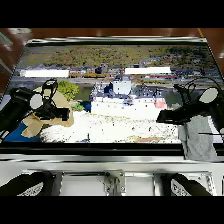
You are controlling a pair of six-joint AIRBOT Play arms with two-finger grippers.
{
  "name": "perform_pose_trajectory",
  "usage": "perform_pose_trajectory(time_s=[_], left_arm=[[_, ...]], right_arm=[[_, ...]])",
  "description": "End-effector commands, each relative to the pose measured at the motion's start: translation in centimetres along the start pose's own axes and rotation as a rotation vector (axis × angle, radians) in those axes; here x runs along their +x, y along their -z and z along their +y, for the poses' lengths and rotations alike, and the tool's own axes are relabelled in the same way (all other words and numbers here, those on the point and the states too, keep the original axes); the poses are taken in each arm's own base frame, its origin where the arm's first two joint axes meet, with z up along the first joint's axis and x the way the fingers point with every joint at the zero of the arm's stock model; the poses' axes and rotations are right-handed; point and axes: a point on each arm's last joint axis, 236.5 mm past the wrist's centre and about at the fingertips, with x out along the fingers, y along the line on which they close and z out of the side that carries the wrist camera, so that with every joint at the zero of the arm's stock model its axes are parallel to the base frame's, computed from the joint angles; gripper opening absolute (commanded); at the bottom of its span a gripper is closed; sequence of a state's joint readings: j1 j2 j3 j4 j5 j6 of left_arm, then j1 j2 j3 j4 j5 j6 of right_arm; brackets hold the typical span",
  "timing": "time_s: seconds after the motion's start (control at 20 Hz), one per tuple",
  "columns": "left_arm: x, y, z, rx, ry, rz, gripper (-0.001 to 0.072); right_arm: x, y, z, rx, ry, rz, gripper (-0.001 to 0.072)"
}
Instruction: Fold the shirts.
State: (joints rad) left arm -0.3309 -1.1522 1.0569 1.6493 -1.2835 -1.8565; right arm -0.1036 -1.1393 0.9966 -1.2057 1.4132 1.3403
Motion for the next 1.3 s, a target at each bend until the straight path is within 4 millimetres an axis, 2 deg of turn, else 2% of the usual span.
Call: perform_pose_trajectory(time_s=[0.0, 0.75, 0.9, 1.25], left_arm=[[0.0, 0.0, 0.0, 0.0, 0.0, 0.001, 0.0704], [0.0, 0.0, 0.0, 0.0, 0.0, 0.001, 0.0704], [0.1, 0.0, 0.0, 0.0, 0.0, 0.003, 0.0704], [0.4, 0.5, -1.7, -0.022, 0.068, 0.033, 0.0704]], right_arm=[[0.0, 0.0, 0.0, -0.001, 0.0, 0.0, 0.068], [0.0, 0.0, 0.0, 0.0, -0.001, 0.0, 0.068], [0.0, -1.1, 0.6, 0.006, -0.023, -0.047, 0.068], [0.0, -0.7, 1.0, 0.007, -0.04, -0.03, 0.068]])
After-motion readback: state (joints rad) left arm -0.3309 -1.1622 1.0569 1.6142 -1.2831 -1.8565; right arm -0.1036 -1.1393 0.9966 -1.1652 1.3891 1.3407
